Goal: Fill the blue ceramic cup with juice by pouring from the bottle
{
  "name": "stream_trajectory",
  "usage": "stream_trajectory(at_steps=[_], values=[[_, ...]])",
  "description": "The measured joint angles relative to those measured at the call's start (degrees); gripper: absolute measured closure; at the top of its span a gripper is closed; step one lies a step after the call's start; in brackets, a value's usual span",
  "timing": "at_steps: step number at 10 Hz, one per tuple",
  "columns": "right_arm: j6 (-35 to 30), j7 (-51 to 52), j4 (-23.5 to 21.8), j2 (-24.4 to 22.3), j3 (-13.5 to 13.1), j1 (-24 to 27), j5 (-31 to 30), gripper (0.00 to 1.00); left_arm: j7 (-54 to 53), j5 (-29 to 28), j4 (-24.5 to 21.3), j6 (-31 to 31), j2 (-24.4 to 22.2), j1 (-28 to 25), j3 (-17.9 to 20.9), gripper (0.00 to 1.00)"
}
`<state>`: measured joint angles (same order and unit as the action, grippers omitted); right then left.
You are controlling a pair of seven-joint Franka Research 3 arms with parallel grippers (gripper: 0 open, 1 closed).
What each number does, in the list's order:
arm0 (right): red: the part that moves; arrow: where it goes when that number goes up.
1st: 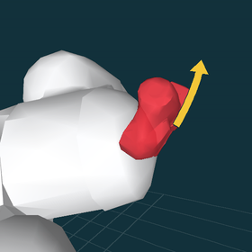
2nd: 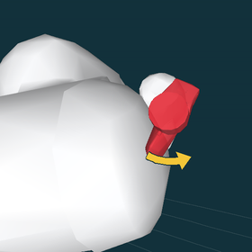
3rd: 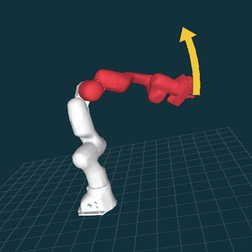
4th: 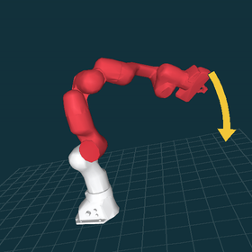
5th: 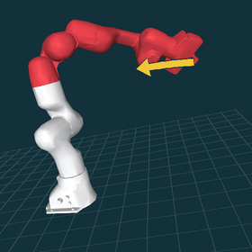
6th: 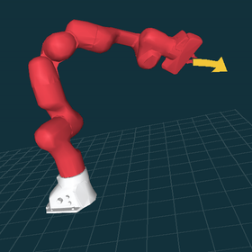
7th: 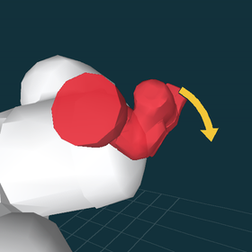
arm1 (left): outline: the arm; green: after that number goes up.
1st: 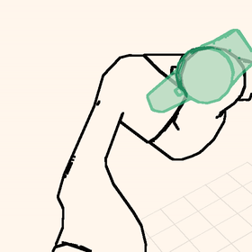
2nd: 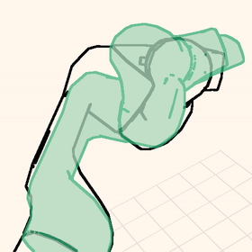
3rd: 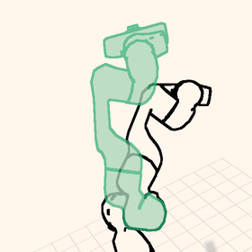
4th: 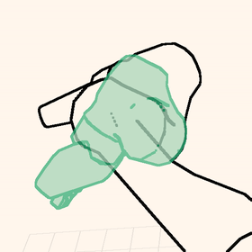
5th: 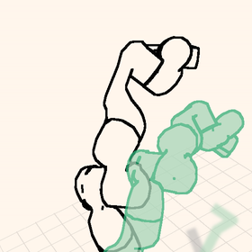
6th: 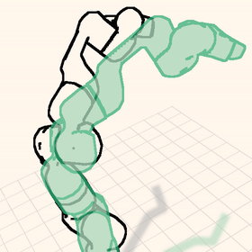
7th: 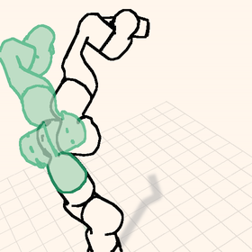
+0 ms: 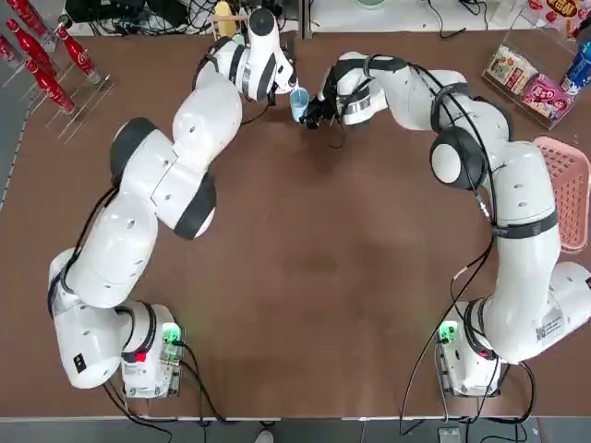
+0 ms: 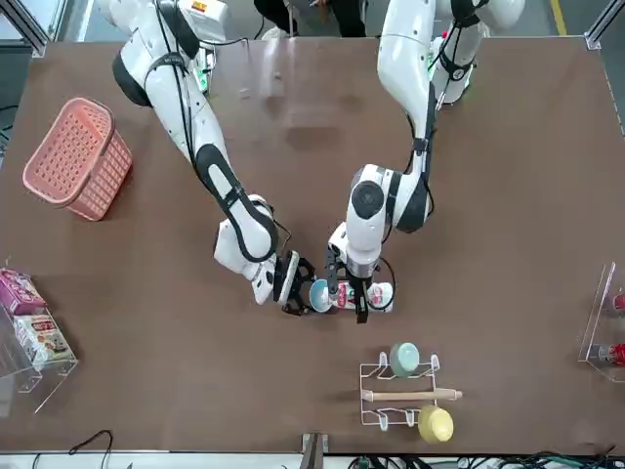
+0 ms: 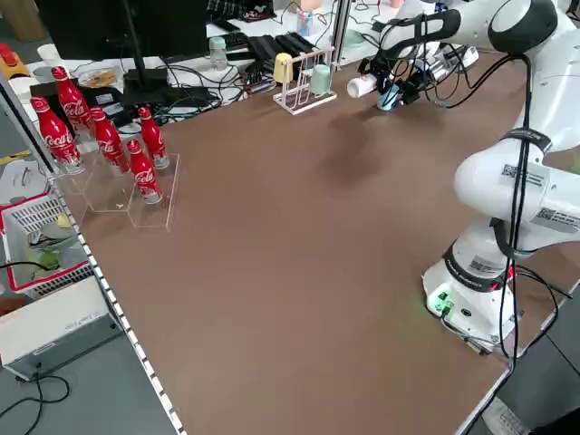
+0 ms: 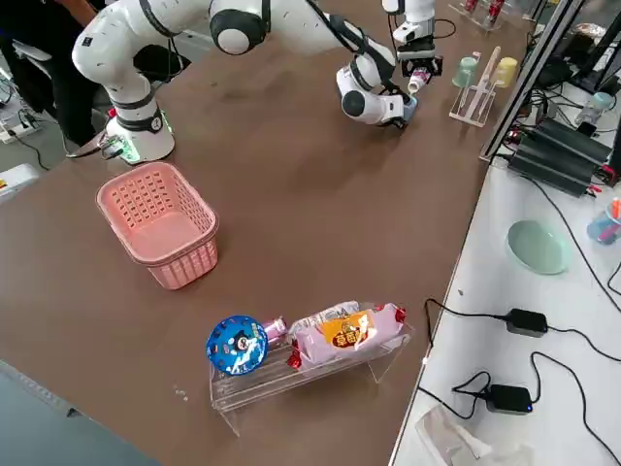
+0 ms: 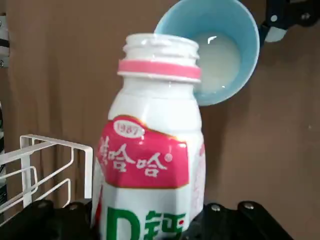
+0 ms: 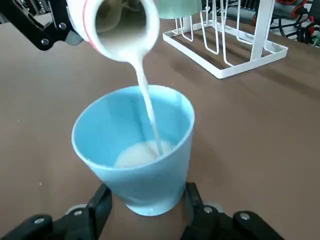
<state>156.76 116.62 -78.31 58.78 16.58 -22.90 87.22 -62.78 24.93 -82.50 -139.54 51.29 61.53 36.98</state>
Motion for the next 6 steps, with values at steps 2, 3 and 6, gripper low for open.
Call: stream_trajectory(at_steps=[2, 3, 6], values=[[0.0, 0.0, 0.07, 0.0, 0.02, 0.0, 0.02, 0.32, 0.43, 2.83, 0.09, 0.04, 0.0, -0.1, 0.16, 0.58], [0.0, 0.0, 0.13, 0.0, 0.02, 0.0, 0.05, 0.32, 0.5, 5.1, 0.1, 0.25, 0.0, -0.22, 0.33, 0.58], [0.01, 0.0, 0.25, 0.0, 0.02, 0.05, 0.18, 0.32, 0.57, 14.02, 0.11, 1.55, -0.01, -0.48, 0.42, 0.58]])
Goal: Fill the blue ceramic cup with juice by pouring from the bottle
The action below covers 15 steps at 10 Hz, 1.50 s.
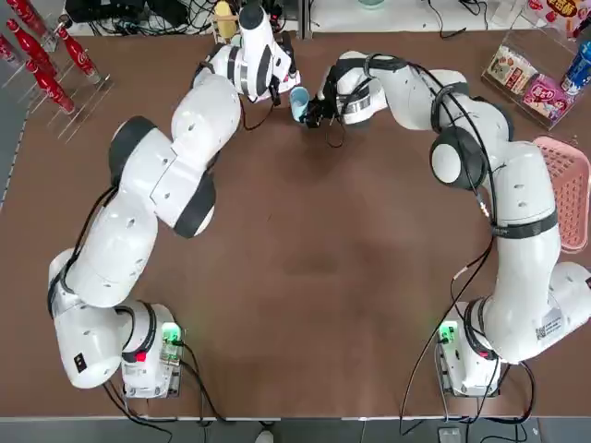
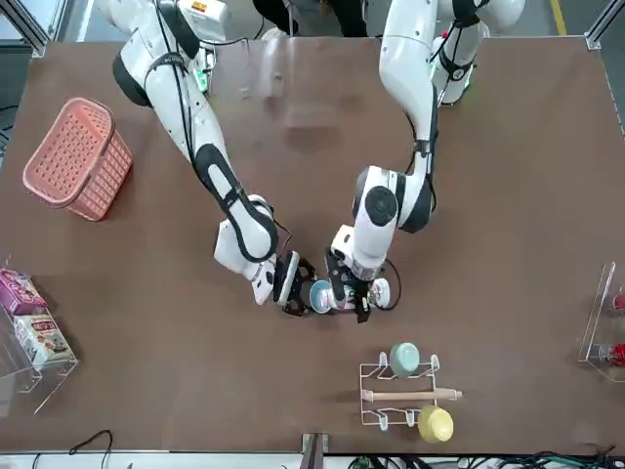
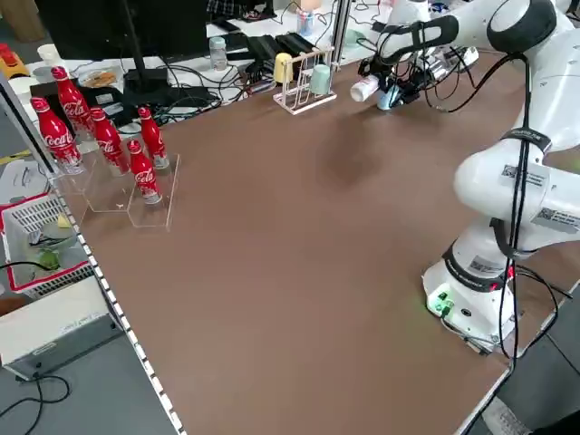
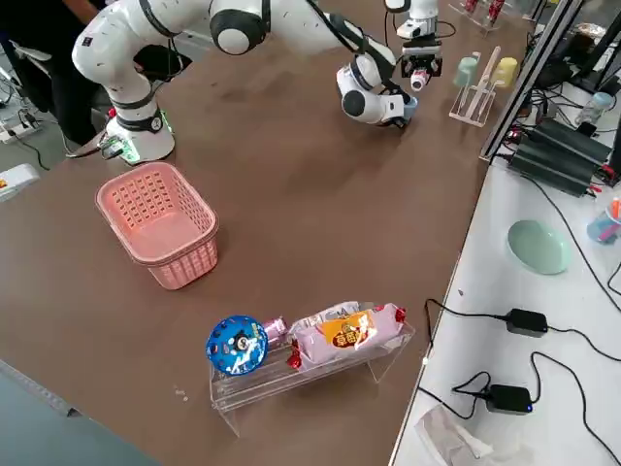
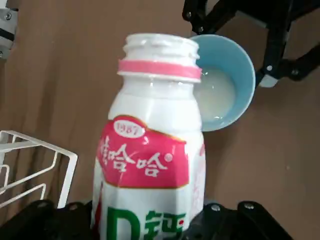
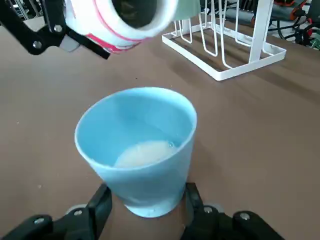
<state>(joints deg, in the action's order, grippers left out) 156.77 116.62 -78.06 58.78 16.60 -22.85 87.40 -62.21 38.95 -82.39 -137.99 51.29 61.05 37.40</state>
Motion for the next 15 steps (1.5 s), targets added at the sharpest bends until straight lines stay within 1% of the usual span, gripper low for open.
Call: stream_trajectory(at_steps=[2, 3, 5, 7, 9, 10, 11, 13, 15], values=[[-0.01, -0.01, 0.12, 0.0, 0.05, 0.02, 0.1, 0.32, 0.0, 4.34, 0.05, 1.01, 0.0, 0.0, 0.0, 0.58], [-0.01, -0.02, 0.15, 0.0, 0.07, 0.03, 0.18, 0.3, 0.0, 6.44, 0.06, 1.04, 0.0, 0.0, 0.01, 0.58], [-0.01, -0.02, 0.36, 0.0, 0.15, 0.12, 0.25, 0.22, 0.0, 9.17, 0.37, 1.05, -0.03, -0.01, 0.21, 0.58], [-0.01, -0.03, 0.42, -0.01, 0.33, 0.31, 0.29, 0.19, -0.32, 10.45, 0.86, 1.1, -0.24, -0.4, 0.56, 0.58], [-0.02, -0.05, 0.41, -0.01, 0.8, 0.56, 0.32, 0.16, -3.67, 12.69, 1.09, 2.72, -1.91, -1.98, 0.87, 0.58], [-0.02, -0.08, 0.4, -0.01, 0.98, 0.71, 0.34, 0.12, -6.71, 14.76, 0.83, 4.43, -3.3, -3.26, 0.95, 0.58], [-0.01, -0.08, 0.38, -0.01, 1.07, 0.89, 0.35, 0.01, -10.39, 16.83, -0.24, 5.55, -4.85, -4.37, 0.99, 0.58], [-0.02, -0.08, 0.27, -0.03, 1.55, 1.67, 0.36, 0.0, -18.04, 19.6, -5.07, 6.0, -8.2, -5.59, 1.03, 0.58], [-0.02, -0.08, -0.13, -0.41, 2.06, 2.4, 0.37, 0.0, -25.55, 19.97, -10.77, 6.71, -12.5, -7.51, 1.12, 0.58]])
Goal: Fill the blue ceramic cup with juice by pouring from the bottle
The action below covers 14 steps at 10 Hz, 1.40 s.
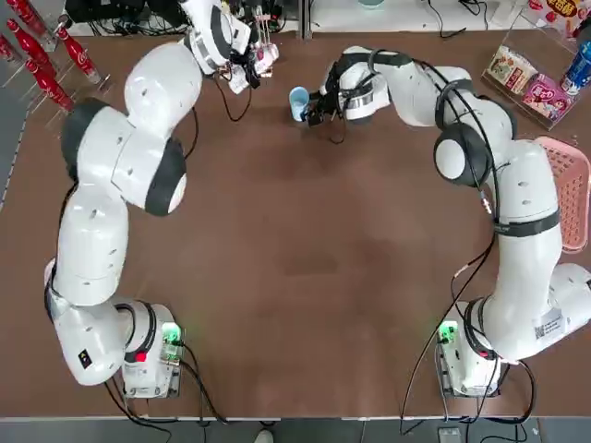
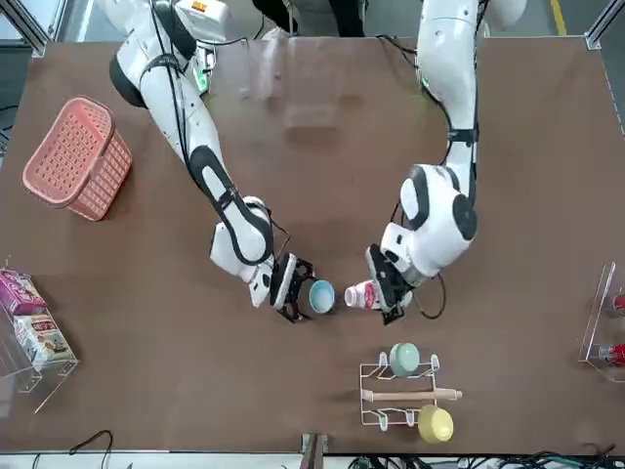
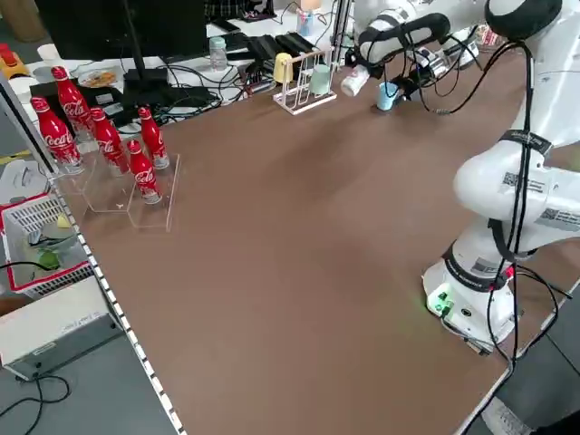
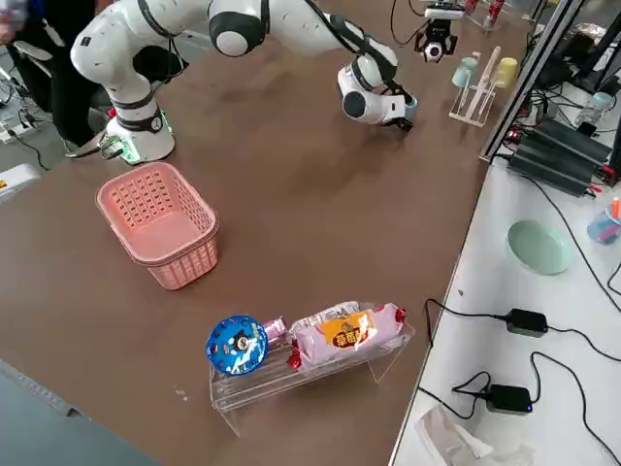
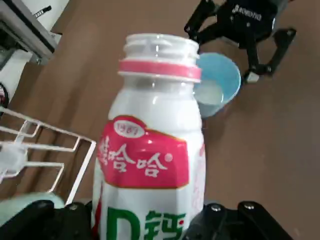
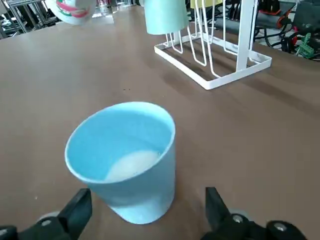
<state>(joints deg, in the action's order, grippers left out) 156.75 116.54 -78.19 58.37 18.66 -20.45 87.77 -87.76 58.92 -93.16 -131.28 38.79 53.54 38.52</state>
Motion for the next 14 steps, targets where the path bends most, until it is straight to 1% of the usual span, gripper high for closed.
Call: stream_trajectory(at_steps=[1, 3, 5, 6, 7, 8, 9, 10, 11, 12, 13, 14], values=[[-0.01, 0.0, -0.82, -0.72, 0.07, 0.48, 0.0, 0.0, -4.65, 0.0, -1.74, 3.5, -1.97, -2.33, 0.04, 0.58], [-0.04, 0.0, -3.22, -2.85, 0.14, 1.81, 0.0, 0.0, -11.94, 0.0, -3.4, 10.82, -4.67, -8.1, 0.05, 0.58], [-1.08, 0.05, -5.73, -6.08, 0.12, 4.27, -0.03, 0.0, -19.53, 0.0, -5.19, 15.8, -6.68, -14.28, -0.14, 0.58], [-2.17, 0.14, -6.96, -8.04, 0.05, 5.88, -0.45, 0.0, -23.12, 0.0, -5.55, 19.07, -7.38, -18.19, -0.71, 0.58], [-3.01, 0.4, -8.28, -9.93, -0.04, 7.59, -2.07, 0.0, -26.86, 0.0, -5.73, 22.09, -7.94, -23.09, -1.9, 0.58], [-3.37, 0.46, -9.2, -11.27, -0.07, 9.09, -4.53, 0.0, -30.85, 0.0, -5.83, 24.99, -8.31, -28.91, -3.95, 0.58], [-3.44, 0.64, -9.64, -12.12, -0.22, 10.21, -7.69, 0.0, -34.83, -0.01, -5.91, 27.62, -8.53, -35.39, -6.83, 0.58], [-3.4, 0.64, -9.64, -12.84, -0.97, 10.67, -10.49, 0.0, -37.93, -0.02, -6.01, 29.88, -8.58, -41.62, -9.79, 0.58], [-3.38, 0.75, -9.53, -13.66, -2.56, 10.65, -11.98, 0.0, -40.32, -0.07, -6.11, 31.79, -8.52, -46.93, -12.05, 0.58], [-3.41, 0.94, -9.35, -14.77, -4.31, 10.59, -14.0, 0.0, -42.96, -0.13, -6.29, 33.43, -8.42, -51.02, -13.19, 0.58], [-3.46, 1.01, -8.99, -15.84, -5.76, 10.61, -16.88, 0.0, -45.67, -0.18, -6.62, 35.19, -8.26, -54.25, -13.84, 0.58], [-3.48, 0.99, -8.39, -16.55, -6.51, 10.64, -19.28, 0.0, -48.1, -0.2, -6.93, 37.09, -7.97, -57.62, -15.36, 0.58]])
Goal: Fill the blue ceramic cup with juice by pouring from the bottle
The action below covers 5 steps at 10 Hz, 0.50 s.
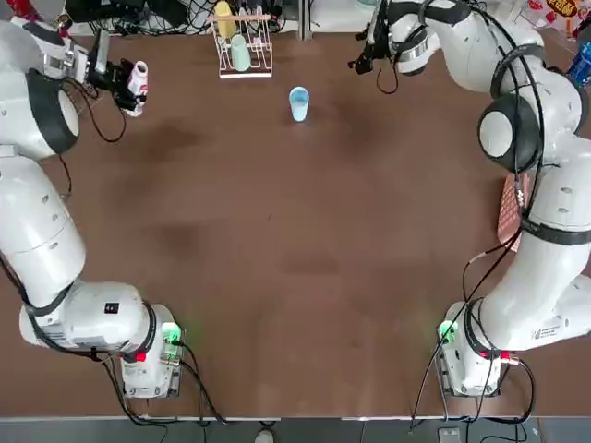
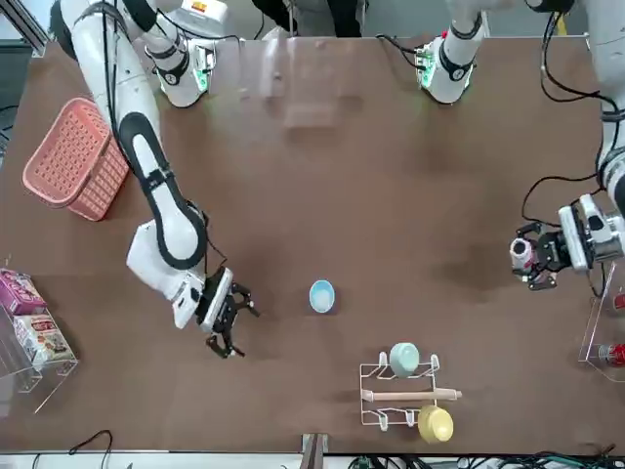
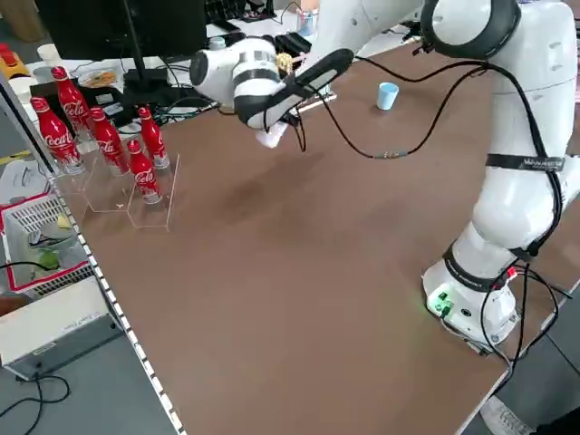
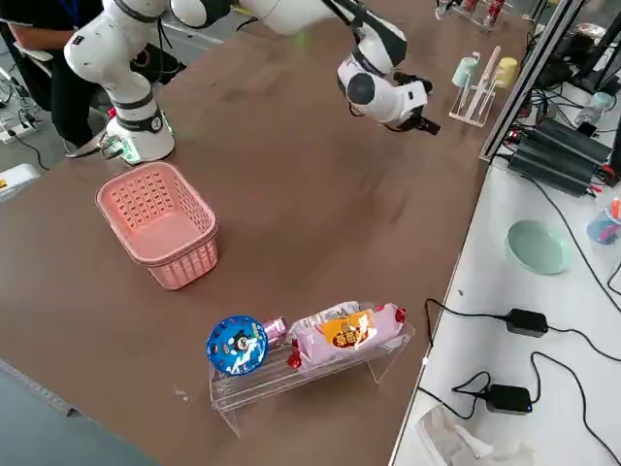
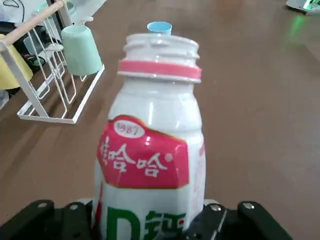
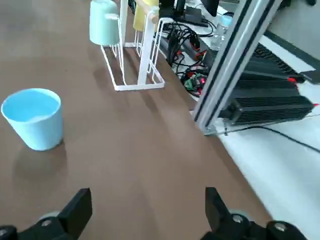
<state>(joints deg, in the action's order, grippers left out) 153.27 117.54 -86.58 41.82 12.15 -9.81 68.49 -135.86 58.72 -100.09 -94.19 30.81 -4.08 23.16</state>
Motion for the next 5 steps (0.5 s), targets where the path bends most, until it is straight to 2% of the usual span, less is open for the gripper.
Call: stream_trajectory(at_steps=[3, 5], values=[[-0.25, -0.97, 1.35, -1.28, -1.78, -0.19, -3.55, 0.0, -8.55, -1.66, -0.47, 5.17, 2.73, -15.22, -11.69, 0.58], [-1.88, -7.26, 1.42, -1.35, -2.39, -0.72, -3.68, 0.0, -10.68, -3.46, -0.37, 7.46, 4.92, -26.11, -18.73, 0.58]])
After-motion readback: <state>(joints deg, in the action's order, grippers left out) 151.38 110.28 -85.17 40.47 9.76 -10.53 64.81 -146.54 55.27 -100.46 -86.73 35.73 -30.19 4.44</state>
